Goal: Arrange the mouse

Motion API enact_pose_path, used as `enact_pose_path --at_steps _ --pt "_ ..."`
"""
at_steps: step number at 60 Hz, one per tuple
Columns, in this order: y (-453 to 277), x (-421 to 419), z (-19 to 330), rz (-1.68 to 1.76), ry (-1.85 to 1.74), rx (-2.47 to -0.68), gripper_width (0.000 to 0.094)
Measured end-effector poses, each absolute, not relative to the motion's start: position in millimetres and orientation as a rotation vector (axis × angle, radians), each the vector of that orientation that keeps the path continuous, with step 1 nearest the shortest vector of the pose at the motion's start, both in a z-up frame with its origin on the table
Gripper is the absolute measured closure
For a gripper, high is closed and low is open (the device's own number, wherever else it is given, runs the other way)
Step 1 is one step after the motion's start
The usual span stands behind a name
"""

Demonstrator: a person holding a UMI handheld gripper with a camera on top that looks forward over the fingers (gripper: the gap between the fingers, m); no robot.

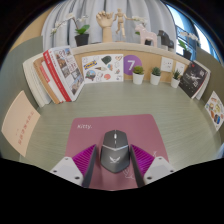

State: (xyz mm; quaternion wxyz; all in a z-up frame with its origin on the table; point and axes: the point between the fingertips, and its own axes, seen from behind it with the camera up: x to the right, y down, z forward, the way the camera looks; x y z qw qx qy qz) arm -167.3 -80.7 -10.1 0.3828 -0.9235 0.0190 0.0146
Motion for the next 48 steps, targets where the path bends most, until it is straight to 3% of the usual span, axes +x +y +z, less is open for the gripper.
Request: enact_pose_path --at_steps 2,4,12,35,48 --pt "-84.0 -167.7 -9.2 0.034 0.04 -2.374 0.013" --pt "-87.2 -165.8 -5.6 0.013 0.032 -2.386 0.006" --pt "-102.2 -169.1 32.5 -0.04 0.013 -2.377 0.0069" --pt "-175.7 -207.1 216.8 -0.085 0.035 -2.227 0.0065" --pt "-214.3 -239.3 270.9 -0.052 0.066 -2.162 0.0066"
